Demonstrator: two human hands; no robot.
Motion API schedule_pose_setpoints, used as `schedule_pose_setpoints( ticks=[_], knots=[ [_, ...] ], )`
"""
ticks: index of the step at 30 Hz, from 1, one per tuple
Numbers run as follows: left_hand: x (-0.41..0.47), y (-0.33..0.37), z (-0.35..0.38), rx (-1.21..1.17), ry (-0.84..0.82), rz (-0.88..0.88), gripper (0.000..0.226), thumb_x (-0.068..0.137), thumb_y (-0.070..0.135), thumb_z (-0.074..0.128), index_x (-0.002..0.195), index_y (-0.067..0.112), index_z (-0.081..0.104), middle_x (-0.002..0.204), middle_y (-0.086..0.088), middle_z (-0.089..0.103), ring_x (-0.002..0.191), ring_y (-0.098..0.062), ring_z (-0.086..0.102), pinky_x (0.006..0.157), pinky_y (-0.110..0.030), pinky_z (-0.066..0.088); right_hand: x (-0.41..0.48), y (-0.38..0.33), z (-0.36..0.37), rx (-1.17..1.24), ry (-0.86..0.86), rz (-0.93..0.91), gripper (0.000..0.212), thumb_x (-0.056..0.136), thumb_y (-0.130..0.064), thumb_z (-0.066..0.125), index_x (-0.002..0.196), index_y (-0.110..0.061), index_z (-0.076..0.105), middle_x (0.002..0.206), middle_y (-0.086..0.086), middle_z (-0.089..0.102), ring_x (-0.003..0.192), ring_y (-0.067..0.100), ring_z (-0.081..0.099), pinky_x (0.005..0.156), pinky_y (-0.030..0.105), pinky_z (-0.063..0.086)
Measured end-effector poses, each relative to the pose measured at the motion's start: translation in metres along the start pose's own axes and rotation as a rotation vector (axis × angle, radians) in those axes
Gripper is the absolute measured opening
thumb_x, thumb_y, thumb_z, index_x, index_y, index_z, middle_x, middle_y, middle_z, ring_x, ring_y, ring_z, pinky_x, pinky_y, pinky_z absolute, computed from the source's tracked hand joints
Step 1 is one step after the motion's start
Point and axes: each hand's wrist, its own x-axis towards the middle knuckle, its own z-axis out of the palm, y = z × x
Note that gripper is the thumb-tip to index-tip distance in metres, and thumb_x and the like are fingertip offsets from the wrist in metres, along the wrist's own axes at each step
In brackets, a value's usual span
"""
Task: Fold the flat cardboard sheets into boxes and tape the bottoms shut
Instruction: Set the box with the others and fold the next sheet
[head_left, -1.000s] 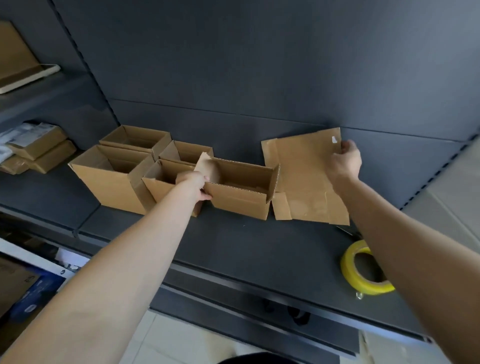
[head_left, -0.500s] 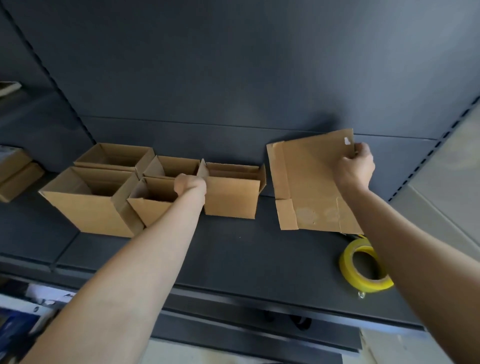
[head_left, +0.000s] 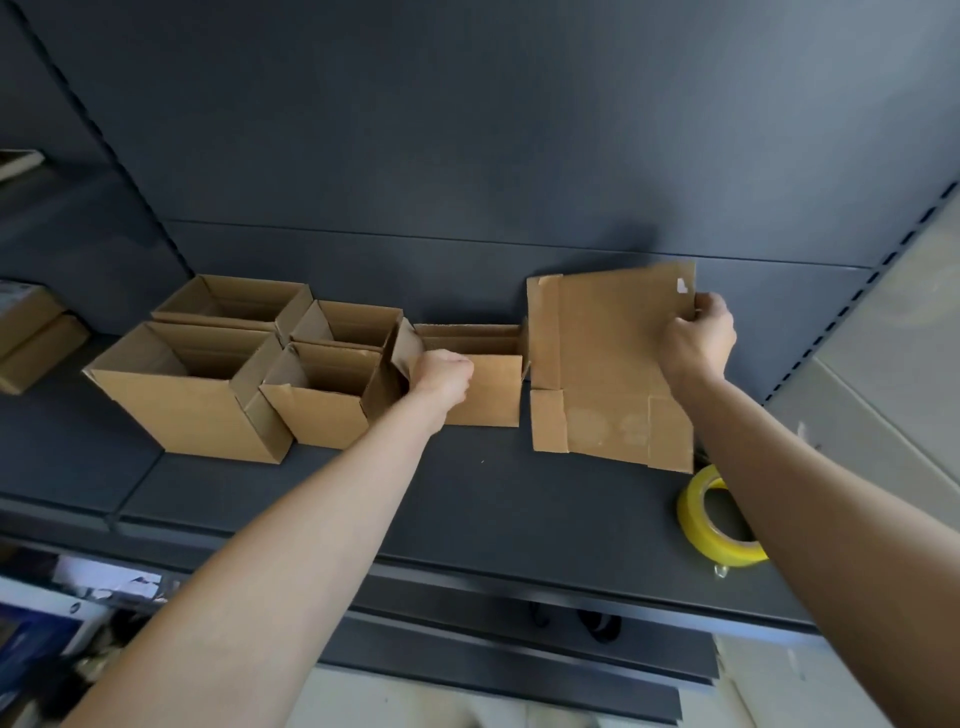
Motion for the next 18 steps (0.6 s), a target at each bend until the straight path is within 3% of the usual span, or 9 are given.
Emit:
schedule_pose_setpoints(
  ticks=[3, 5, 9, 12, 15, 18],
  knots=[
    [-0.004, -0.005, 0.004, 0.039, -0.066, 0.016, 0.038, 0.097, 0.011, 0.049, 0.135, 0.013, 0.049, 0.136, -0.004, 0.049, 0.127, -0.023, 0.045, 0.107, -0.036, 0.039, -0.008, 0.003, 0.001, 0.042, -0.059, -0.024, 0.022, 0.087, -0.002, 0.041, 0.098, -0.016, 0.053, 0.090, 0.000, 0.058, 0.071, 0.013, 0.052, 0.059, 0.027, 0.045],
    [-0.005, -0.005, 0.004, 0.050, -0.038, 0.026, 0.035, 0.097, 0.009, 0.048, 0.131, 0.012, 0.052, 0.135, -0.005, 0.050, 0.124, -0.024, 0.047, 0.106, -0.035, 0.039, -0.011, 0.004, -0.002, 0.059, -0.065, -0.038, 0.022, 0.087, -0.002, 0.042, 0.097, -0.017, 0.053, 0.087, -0.002, 0.059, 0.071, 0.013, 0.052, 0.058, 0.024, 0.045],
    [-0.011, -0.004, 0.014, 0.072, -0.084, 0.085, 0.015, 0.094, 0.008, 0.050, 0.101, 0.015, 0.062, 0.115, -0.007, 0.061, 0.107, -0.021, 0.057, 0.097, -0.036, 0.048, -0.010, 0.003, -0.013, 0.072, -0.029, -0.024, 0.023, 0.087, -0.003, 0.040, 0.098, -0.017, 0.055, 0.080, -0.006, 0.056, 0.066, 0.009, 0.051, 0.051, 0.020, 0.041],
    [-0.019, -0.001, 0.023, 0.127, -0.201, 0.148, 0.021, 0.093, 0.015, 0.055, 0.114, 0.012, 0.059, 0.121, -0.007, 0.059, 0.112, -0.023, 0.055, 0.100, -0.039, 0.046, -0.008, 0.003, -0.022, 0.067, -0.002, 0.015, 0.019, 0.087, -0.008, 0.043, 0.095, -0.017, 0.058, 0.083, -0.002, 0.060, 0.074, 0.015, 0.058, 0.050, 0.020, 0.040],
    [-0.026, -0.004, 0.028, 0.197, -0.293, 0.131, 0.044, 0.094, 0.026, 0.056, 0.134, 0.009, 0.045, 0.132, -0.004, 0.050, 0.122, -0.024, 0.048, 0.105, -0.043, 0.040, -0.006, 0.009, -0.032, 0.074, 0.027, 0.089, 0.026, 0.084, -0.003, 0.044, 0.103, -0.001, 0.061, 0.105, 0.012, 0.068, 0.099, 0.026, 0.062, 0.061, 0.028, 0.050],
    [-0.037, -0.005, 0.030, 0.154, -0.435, 0.048, 0.028, 0.096, 0.025, 0.052, 0.118, 0.008, 0.056, 0.115, -0.004, 0.062, 0.111, -0.023, 0.057, 0.094, -0.039, 0.048, -0.003, 0.019, -0.042, 0.083, -0.055, 0.184, 0.027, 0.086, -0.006, 0.051, 0.108, 0.007, 0.060, 0.111, 0.019, 0.066, 0.100, 0.033, 0.063, 0.076, 0.036, 0.053]
  ],
)
